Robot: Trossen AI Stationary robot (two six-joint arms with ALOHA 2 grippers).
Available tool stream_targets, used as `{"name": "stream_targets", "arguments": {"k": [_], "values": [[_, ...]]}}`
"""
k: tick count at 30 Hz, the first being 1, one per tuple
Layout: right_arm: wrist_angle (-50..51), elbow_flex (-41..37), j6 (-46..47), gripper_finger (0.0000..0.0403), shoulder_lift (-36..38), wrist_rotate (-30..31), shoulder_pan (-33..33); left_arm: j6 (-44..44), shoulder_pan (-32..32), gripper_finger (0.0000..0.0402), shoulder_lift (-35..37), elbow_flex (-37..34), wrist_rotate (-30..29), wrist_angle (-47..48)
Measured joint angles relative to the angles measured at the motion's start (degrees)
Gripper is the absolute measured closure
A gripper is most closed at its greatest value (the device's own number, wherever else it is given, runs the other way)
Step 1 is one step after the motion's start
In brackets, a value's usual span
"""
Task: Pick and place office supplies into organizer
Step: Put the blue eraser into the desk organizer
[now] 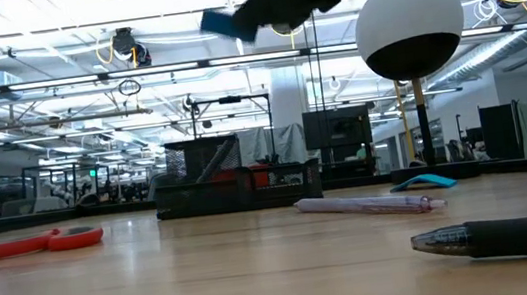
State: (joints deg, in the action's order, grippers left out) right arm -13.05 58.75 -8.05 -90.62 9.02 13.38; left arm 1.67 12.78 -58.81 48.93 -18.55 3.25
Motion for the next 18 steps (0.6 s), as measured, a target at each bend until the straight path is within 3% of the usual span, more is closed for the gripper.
{"name": "stream_targets", "arguments": {"k": [9,18], "values": [[-35.04,-16.77,-3.19,0.0392,2.77,7.98,-2.73,0.1,0.0,0.0092,0.0,0.0,-0.01,-0.39],[-49.08,-20.22,-3.72,0.0392,-1.18,7.94,-5.92,0.09,-0.04,0.0092,-0.02,0.0,-1.03,-0.51]]}}
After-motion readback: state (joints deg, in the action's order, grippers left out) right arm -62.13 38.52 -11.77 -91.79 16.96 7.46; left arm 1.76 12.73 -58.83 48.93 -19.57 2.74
